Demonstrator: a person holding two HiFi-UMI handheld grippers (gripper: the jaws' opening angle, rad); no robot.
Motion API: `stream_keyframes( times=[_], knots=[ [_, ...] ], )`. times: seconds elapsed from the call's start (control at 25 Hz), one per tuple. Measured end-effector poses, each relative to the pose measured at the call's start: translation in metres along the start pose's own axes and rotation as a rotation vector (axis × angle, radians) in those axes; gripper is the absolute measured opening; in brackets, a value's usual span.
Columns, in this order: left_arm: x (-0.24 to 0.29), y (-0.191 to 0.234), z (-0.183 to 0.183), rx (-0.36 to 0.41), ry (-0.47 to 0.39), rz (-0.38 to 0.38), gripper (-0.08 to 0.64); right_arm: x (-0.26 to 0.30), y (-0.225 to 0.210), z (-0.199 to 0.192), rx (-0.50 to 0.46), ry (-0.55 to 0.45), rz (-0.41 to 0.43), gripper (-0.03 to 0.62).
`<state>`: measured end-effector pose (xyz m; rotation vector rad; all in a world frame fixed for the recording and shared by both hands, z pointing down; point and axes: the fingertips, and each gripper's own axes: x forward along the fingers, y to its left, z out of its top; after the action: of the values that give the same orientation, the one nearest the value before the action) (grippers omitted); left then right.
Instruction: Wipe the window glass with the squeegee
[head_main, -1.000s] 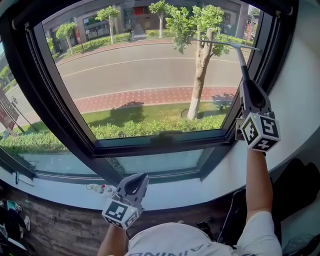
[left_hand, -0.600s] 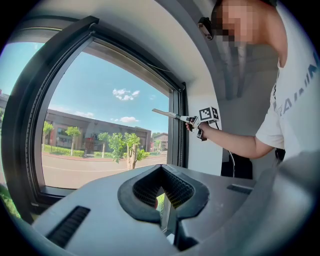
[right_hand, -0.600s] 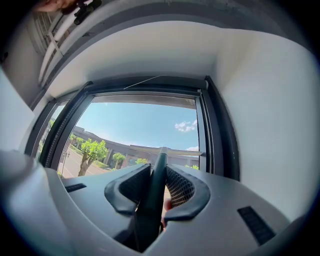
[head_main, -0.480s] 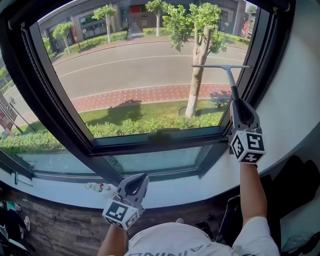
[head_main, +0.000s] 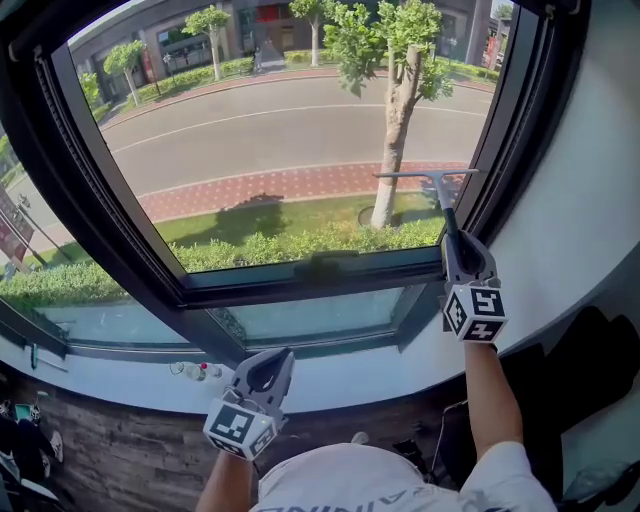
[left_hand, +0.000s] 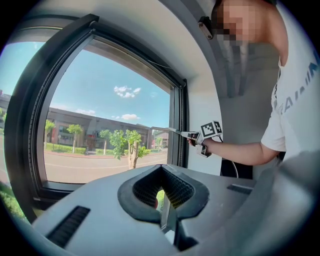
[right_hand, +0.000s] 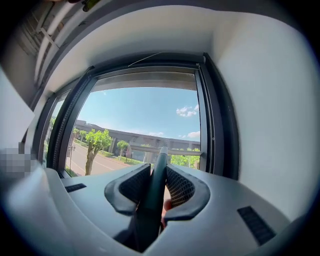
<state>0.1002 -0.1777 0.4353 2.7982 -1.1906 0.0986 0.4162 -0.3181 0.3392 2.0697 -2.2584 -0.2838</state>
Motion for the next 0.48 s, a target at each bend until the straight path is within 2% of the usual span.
stream_keyframes(
  times=[0.28, 0.48],
  knots=[
    [-0.006, -0.004, 0.005, 0.029, -0.009, 0.005, 0.015, -0.004, 0.008, -0.047, 0.029, 0.048, 0.015, 0.1],
    [-0.005, -0.004, 0.002, 0.018, -0.005, 0.022, 0.014, -0.004, 0.015, -0.077, 0.006, 0.078, 0.028, 0.1]
  ],
)
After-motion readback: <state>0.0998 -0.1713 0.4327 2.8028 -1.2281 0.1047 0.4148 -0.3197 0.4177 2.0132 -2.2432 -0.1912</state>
